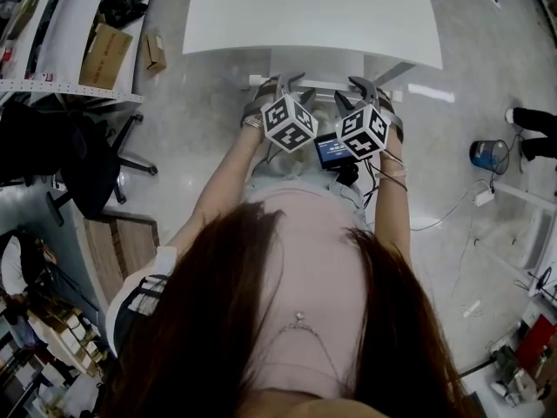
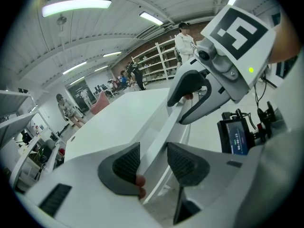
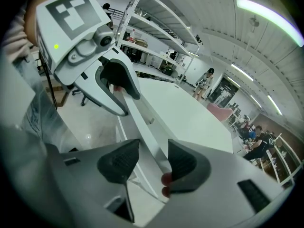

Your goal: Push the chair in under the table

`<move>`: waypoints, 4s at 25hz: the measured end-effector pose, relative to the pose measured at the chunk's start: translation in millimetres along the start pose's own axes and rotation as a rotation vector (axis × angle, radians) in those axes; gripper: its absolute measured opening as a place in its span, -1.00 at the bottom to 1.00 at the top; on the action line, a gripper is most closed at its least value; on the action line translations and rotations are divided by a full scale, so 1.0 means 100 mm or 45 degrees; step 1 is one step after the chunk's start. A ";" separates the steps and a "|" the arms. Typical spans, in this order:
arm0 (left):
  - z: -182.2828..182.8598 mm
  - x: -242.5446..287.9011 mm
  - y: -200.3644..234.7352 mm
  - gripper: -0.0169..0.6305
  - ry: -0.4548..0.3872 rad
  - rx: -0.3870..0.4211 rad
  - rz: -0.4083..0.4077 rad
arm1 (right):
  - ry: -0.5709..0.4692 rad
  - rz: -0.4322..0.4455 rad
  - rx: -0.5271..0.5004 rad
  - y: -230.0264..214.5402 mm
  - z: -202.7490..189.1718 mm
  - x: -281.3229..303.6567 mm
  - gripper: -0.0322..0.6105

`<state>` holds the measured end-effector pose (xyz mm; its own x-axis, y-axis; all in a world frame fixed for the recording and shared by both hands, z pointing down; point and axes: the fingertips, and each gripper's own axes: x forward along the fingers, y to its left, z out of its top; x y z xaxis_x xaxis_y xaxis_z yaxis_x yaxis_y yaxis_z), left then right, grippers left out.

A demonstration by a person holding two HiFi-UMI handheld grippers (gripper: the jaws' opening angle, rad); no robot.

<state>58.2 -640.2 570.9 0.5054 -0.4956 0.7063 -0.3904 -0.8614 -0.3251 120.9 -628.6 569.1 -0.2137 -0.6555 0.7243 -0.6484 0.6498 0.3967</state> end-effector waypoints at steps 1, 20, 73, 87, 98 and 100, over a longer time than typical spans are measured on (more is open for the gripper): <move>0.01 0.01 0.01 -0.38 0.001 -0.001 -0.001 | 0.000 0.003 0.001 -0.01 0.01 0.01 -0.28; 0.18 0.26 0.25 -0.38 0.004 -0.004 -0.003 | -0.018 0.001 0.006 -0.36 0.02 0.18 -0.28; 0.52 0.81 0.77 -0.39 0.022 -0.015 -0.001 | -0.043 0.023 -0.001 -1.08 0.08 0.62 -0.28; 0.56 0.75 0.72 -0.41 0.033 -0.079 -0.075 | -0.049 0.061 0.143 -1.09 0.05 0.51 -0.28; 0.65 0.19 0.86 -0.56 -0.088 -0.181 0.061 | -0.250 -0.067 0.397 -1.15 0.15 -0.02 -0.29; 0.65 0.01 0.82 -0.56 -0.134 -0.217 0.077 | -0.286 -0.086 0.442 -1.10 0.16 -0.16 -0.29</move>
<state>77.0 -718.1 504.0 0.5513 -0.5628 0.6159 -0.5427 -0.8026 -0.2477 183.9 -695.7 505.0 -0.2913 -0.7849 0.5469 -0.8661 0.4591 0.1976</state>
